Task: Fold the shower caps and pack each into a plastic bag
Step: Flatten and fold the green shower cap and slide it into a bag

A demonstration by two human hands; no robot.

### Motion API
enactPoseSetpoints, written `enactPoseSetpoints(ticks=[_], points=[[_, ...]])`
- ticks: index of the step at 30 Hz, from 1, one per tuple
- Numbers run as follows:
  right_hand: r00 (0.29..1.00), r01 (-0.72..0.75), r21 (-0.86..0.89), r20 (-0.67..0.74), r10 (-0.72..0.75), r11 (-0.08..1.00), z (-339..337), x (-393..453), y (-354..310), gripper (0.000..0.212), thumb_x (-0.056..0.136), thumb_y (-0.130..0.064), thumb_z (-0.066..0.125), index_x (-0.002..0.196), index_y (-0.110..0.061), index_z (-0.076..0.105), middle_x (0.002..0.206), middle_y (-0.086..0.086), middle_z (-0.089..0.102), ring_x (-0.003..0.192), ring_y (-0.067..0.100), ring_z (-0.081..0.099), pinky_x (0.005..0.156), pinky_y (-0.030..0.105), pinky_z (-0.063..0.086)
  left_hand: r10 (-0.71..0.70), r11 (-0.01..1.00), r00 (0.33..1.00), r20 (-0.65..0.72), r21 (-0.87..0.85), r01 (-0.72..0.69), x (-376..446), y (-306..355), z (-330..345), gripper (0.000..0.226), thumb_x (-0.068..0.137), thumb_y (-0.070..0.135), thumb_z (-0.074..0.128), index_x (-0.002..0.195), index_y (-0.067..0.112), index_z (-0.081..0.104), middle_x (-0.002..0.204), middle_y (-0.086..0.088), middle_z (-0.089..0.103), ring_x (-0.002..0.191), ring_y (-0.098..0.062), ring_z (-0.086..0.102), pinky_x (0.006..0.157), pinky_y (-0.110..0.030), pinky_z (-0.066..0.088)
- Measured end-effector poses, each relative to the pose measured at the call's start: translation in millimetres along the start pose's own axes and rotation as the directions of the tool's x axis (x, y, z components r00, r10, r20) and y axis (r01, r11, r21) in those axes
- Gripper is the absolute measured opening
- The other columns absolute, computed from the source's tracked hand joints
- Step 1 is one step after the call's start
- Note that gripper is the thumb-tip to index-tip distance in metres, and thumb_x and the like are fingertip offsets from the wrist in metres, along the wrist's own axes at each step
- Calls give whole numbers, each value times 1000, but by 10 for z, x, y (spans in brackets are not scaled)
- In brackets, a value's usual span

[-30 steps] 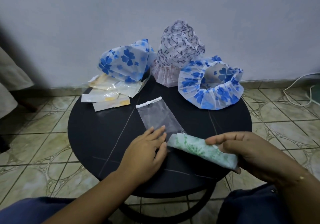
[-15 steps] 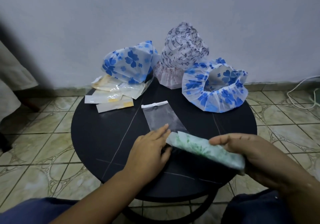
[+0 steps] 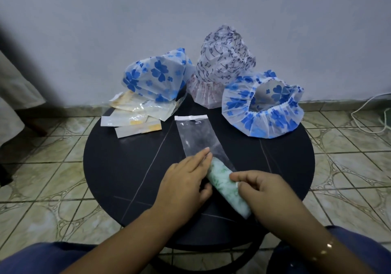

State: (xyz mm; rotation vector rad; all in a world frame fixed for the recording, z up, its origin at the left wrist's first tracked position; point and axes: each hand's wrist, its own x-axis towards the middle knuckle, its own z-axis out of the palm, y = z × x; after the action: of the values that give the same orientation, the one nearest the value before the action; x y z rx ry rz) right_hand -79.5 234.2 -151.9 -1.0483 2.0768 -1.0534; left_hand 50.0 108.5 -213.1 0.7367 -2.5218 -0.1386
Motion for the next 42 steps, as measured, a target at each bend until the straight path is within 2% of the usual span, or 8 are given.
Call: enactPoseSetpoints(ticks=[6, 10, 16, 20, 25, 31, 38, 42], points=[[996, 85, -37, 14, -84, 996, 221, -16, -110, 35, 94, -20, 45, 127, -25, 56, 119, -6, 61, 100, 2, 58, 78, 9, 44, 56, 998, 998, -37, -7, -56, -5, -21, 22, 59, 75, 39, 52, 126, 12, 59, 135, -3, 55, 112, -18, 60, 75, -29, 51], [997, 67, 66, 17, -69, 996, 248, 12, -163, 38, 90, -16, 48, 126, -26, 53, 127, -7, 43, 84, -3, 53, 61, 0, 40, 66, 998, 996, -63, -11, -67, -12, -29, 42, 59, 76, 41, 54, 128, 11, 58, 136, -4, 54, 117, -16, 57, 77, -28, 50], [923, 305, -83, 273, -273, 949, -27, -46, -85, 52, 77, -25, 72, 112, -52, 45, 133, -27, 20, 119, -11, 36, 98, 11, 37, 28, 1000, 997, -69, -4, -28, -14, -37, 37, 65, 72, 44, 53, 129, 14, 56, 136, -1, 54, 117, -11, 49, 75, -26, 47], [874, 474, -235, 245, -420, 849, -63, 47, -12, 37, 79, -25, 72, 109, -42, 59, 117, -37, 29, 107, -18, 38, 87, -1, 32, 41, 999, 997, -72, -21, -42, -17, -46, 63, 64, 73, 46, 55, 130, 16, 55, 136, 0, 54, 116, -14, 56, 76, -26, 48], [816, 512, -565, 87, -571, 646, 41, 233, 115, 29, 64, -46, 64, 92, -43, 69, 119, -6, 57, 101, 9, 39, 78, 32, 35, 75, 997, 993, -92, -17, -76, -14, -41, 54, 60, 76, 40, 54, 130, 15, 55, 137, 2, 53, 117, -11, 52, 77, -26, 46], [828, 380, -755, 21, -560, 534, 265, 390, 139, 19, 73, -39, 51, 79, -42, 69, 134, 7, 54, 109, 23, 39, 68, 37, 43, 141, 987, 983, -116, -64, -149, -21, -27, 38, 55, 76, 30, 53, 129, 16, 55, 137, 4, 53, 117, -10, 53, 75, -27, 49], [853, 244, -775, -115, -509, 583, 399, 465, 155, 26, 53, -21, 83, 74, -34, 72, 116, 11, 66, 90, 32, 65, 62, 41, 47, 134, 987, 986, -97, -73, -142, -19, -23, 26, 49, 79, 26, 50, 125, 15, 61, 136, 5, 54, 118, -10, 54, 74, -29, 52], [790, 356, -652, -172, -588, 670, 408, 519, 166, 26, 60, -14, 84, 80, -27, 74, 96, 2, 72, 74, 24, 66, 60, 35, 49, 119, 987, 992, -43, -102, -123, -10, -109, 15, 48, 78, 29, 51, 124, 19, 60, 134, 6, 56, 117, -10, 56, 78, -33, 54]])
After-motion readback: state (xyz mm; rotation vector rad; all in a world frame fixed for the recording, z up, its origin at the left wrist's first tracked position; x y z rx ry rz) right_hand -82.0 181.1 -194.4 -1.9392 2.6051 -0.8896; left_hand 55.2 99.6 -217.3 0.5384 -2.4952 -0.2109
